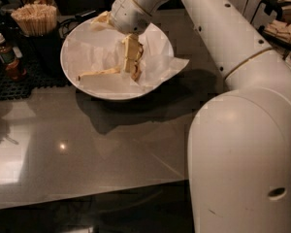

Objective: Pick banana from white bowl

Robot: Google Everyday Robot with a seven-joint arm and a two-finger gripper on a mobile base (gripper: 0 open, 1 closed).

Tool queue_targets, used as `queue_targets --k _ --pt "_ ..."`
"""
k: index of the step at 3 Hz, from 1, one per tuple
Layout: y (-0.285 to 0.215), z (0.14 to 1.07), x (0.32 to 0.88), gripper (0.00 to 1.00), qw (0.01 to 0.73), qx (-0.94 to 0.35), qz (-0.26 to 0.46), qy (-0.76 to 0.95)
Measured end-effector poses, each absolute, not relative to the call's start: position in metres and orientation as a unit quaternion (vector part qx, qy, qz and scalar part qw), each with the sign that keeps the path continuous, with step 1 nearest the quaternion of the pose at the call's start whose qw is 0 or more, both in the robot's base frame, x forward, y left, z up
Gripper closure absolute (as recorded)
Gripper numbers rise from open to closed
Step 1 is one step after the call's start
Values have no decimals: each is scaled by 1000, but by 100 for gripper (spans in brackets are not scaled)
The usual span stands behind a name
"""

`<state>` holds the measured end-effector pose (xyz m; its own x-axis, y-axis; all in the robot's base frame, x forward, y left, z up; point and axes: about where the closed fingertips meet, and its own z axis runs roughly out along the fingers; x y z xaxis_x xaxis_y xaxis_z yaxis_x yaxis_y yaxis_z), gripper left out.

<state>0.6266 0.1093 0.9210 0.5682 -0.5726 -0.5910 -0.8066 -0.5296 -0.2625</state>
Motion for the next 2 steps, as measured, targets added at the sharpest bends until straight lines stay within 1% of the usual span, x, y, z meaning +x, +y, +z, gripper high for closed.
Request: queue_targets --k 1,2 --pt "102 923 634 0 281 -839 233 403" --pt "101 942 642 0 287 -845 210 398"
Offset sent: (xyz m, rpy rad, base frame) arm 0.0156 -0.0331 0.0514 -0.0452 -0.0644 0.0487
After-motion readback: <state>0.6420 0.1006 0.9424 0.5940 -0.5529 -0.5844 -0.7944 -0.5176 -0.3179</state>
